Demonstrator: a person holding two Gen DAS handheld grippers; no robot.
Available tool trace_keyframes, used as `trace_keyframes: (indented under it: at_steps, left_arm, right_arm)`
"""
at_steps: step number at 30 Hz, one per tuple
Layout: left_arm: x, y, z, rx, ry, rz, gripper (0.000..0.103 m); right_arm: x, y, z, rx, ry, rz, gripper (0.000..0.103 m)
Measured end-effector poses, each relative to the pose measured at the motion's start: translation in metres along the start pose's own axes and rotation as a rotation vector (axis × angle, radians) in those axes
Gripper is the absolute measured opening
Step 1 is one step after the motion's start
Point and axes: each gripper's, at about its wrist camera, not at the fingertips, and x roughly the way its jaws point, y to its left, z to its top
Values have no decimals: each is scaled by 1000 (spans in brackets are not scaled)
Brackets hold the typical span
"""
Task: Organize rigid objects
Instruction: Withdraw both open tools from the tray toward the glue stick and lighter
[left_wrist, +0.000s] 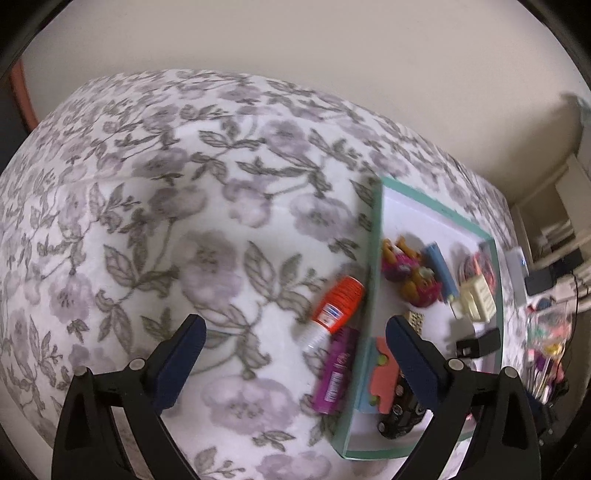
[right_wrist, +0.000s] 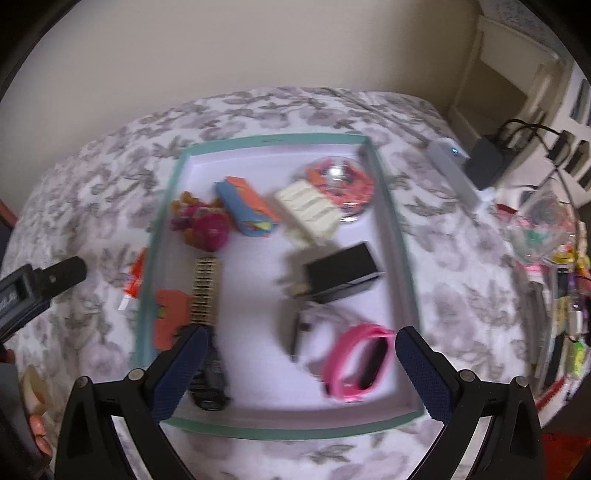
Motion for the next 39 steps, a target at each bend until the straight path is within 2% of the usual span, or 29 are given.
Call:
trace_keyframes:
  at_steps: [4,10,16,21,25,32,39]
  left_arm:
    - [0,28,8,-62,9,4,98]
    - [4,58,15,-115,18,42,98]
    - [13,66,19,-119,42,46,98]
    - [27,51,22,-58,59,32,98]
    - [38,42,26,-26,72,12,98]
    - [57,25,30,45,102,-39,98]
    - [66,5,27,140,143,-75,98]
  right_arm:
    - [1,21,2,-16,0,84,103]
    - [7,49,4,-30,8,138,103]
    - [16,70,11,-56,12,144,103]
    - [24,80,22,-57,23,144,103]
    - [27,82,32,-80,5,91,103]
    - [35,62,50,-40,-7,31,103]
    - [45,43,51,23,22,39,103]
